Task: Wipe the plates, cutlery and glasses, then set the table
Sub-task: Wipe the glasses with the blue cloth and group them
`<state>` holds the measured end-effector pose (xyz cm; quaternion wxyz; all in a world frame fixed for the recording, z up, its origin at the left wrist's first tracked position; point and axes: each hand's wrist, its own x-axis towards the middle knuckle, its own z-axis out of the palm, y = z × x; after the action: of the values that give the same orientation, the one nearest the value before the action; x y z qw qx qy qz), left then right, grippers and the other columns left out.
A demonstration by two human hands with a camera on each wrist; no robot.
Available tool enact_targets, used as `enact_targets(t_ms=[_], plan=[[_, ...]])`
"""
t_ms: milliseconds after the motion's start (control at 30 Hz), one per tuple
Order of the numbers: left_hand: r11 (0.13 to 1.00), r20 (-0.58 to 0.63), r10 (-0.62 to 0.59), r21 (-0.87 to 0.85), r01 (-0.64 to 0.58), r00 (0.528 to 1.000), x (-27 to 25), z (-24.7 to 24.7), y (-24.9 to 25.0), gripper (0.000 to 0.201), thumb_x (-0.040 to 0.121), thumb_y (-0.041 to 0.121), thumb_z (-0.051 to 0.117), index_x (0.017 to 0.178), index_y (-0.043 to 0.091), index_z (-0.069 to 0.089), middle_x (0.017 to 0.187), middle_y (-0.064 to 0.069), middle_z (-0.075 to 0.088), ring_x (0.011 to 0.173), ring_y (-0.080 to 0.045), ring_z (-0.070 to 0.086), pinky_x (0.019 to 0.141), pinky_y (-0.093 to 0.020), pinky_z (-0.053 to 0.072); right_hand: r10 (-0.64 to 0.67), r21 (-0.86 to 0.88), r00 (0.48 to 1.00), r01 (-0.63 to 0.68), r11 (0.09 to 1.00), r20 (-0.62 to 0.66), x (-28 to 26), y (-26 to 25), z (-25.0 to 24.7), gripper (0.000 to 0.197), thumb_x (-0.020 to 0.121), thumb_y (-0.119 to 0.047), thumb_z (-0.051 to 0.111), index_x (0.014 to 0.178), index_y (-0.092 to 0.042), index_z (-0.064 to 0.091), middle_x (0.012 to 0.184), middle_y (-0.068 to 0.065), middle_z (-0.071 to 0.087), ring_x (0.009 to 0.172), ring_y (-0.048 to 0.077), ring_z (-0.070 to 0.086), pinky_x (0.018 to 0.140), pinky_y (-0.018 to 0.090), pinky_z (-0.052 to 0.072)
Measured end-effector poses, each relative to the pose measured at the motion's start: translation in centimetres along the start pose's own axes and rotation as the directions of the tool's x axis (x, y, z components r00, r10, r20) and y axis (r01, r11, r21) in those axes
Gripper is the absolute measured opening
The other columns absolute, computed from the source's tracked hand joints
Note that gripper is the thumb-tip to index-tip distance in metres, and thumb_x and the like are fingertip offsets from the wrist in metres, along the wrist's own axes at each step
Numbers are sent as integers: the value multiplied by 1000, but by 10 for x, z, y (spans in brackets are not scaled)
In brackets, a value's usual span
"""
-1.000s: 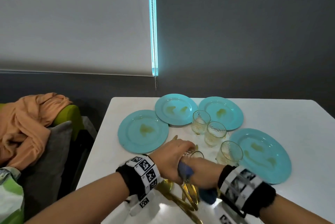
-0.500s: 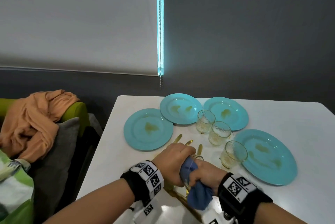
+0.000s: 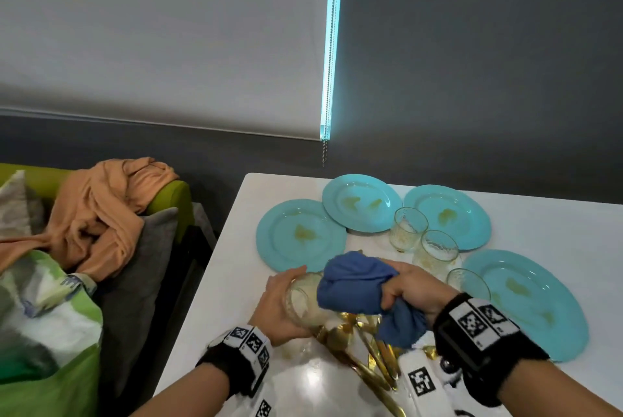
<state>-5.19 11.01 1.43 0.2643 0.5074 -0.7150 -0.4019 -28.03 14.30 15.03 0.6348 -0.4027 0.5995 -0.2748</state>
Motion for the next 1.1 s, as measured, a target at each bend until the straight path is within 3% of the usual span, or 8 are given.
enact_targets(t_ms=[100, 300, 433, 667, 833, 933, 1000, 1100], plan=[[995, -117, -100, -15, 99, 988, -8, -17, -24, 88, 32, 45, 74, 114, 44, 39, 114, 17, 43, 114, -14, 44, 95, -17, 37, 25, 93, 992, -14, 996, -123, 8, -4, -17, 40, 74, 25, 36, 81, -6, 60, 57, 1, 64, 62, 19, 51, 40, 15, 42], [945, -298, -318, -181, 274, 900, -5, -32, -61, 97, 27, 48, 76, 117, 32, 44, 111, 5, 58, 110, -20, 55, 99, -37, 44, 242, 183, 929, -196, 963, -280, 21, 13, -29, 33, 79, 13, 40, 56, -10, 35, 51, 5, 38, 47, 20, 36, 45, 22, 30], [887, -343, -437, -321, 333, 832, 8, -39, -71, 110, 22, 41, 83, 123, 19, 47, 115, 2, 57, 113, -21, 55, 100, -32, 43, 282, 263, 915, -208, 942, -289, 22, 25, -31, 37, 82, 9, 39, 53, -13, 33, 34, 2, 32, 26, 12, 33, 34, 16, 29], [830, -378, -544, -376, 413, 749, 39, -49, -86, 97, 47, 13, 93, 130, 18, 43, 136, -3, 52, 127, -23, 48, 107, -34, 36, 321, 433, 918, -197, 880, -234, 6, 44, -42, 43, 81, -1, 40, 39, -1, 48, 36, 10, 41, 25, 22, 40, 34, 20, 37], [808, -420, -585, -228, 544, 694, 42, -53, -66, 135, 39, 30, 95, 148, 10, 19, 150, -18, 29, 141, -32, 23, 117, -44, 20, 365, 507, 901, -208, 836, -233, -11, 49, -54, 37, 77, -22, 57, 52, 6, 56, 44, 14, 45, 24, 22, 41, 30, 20, 37], [838, -571, -529, -234, 493, 628, 22, -41, -36, 157, 19, 77, 74, 147, 6, 16, 153, -20, 17, 142, -35, 12, 116, -50, 10, 358, 490, 857, -148, 859, -369, -19, 56, -77, 46, 54, -32, 84, 60, -5, 48, 48, 3, 32, 32, 14, 34, 41, 18, 29], [906, -635, -405, -180, 384, 658, 13, -22, -18, 150, 28, 95, 46, 141, 1, 25, 149, -21, 22, 138, -36, 15, 114, -52, 11, 364, 467, 823, -138, 873, -436, -28, 55, -94, 36, 63, -23, 79, 71, -5, 49, 49, 1, 31, 33, 13, 33, 43, 20, 30], [985, -493, -136, 26, 171, 859, 14, 22, 14, 100, 61, 68, 52, 132, -2, 40, 141, -20, 34, 132, -31, 24, 112, -47, 20, 252, 336, 747, -41, 941, -616, -39, 50, -122, 3, 87, -4, 57, 90, -2, 56, 59, 9, 53, 38, 14, 51, 38, 18, 41]])
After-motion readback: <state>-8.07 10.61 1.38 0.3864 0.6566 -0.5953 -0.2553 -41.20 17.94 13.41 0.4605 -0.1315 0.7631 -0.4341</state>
